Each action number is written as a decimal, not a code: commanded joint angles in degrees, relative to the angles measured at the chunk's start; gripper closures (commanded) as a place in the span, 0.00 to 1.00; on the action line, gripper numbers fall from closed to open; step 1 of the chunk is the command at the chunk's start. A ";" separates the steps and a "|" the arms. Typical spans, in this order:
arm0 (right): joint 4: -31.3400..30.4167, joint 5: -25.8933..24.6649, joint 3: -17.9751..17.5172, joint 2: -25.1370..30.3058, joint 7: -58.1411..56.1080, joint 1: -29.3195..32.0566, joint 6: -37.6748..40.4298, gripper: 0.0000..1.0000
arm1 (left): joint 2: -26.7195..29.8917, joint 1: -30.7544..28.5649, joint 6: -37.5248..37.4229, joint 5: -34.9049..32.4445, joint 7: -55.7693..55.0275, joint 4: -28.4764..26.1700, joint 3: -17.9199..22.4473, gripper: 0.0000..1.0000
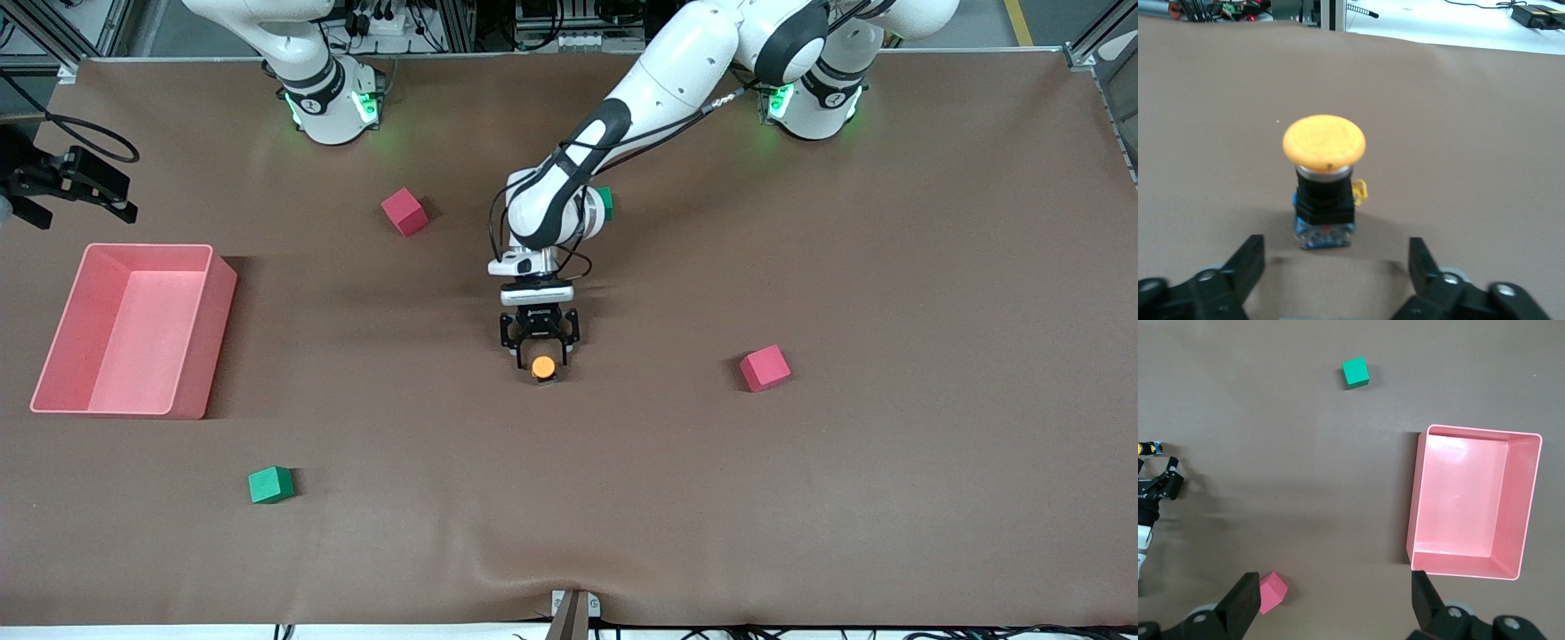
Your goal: Place and upright button with both arms
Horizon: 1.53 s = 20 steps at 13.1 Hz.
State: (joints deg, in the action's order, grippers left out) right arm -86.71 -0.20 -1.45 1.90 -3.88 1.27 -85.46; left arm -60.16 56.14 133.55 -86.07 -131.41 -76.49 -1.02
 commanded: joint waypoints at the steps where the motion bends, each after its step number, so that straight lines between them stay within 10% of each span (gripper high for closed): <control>1: -1.18 0.11 -0.74 1.18 -0.52 1.28 -0.06 0.00 | 0.03 -0.86 1.63 1.76 -2.46 2.23 -2.58 0.00; 13: -1.18 0.11 -0.74 1.18 -0.52 1.36 -0.06 0.00 | 26.55 -6.63 -21.27 65.29 51.11 1.96 -7.50 0.00; 20: -1.18 0.20 -0.74 1.18 -0.52 1.36 -0.23 0.00 | 46.07 -25.96 -40.45 75.79 78.90 1.78 -7.59 0.00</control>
State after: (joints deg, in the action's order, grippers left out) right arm -86.84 -0.20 -1.47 1.90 -3.88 1.49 -85.47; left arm -18.83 34.50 95.45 -11.62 -57.96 -71.89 -7.85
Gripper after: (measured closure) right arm 0.000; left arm 0.000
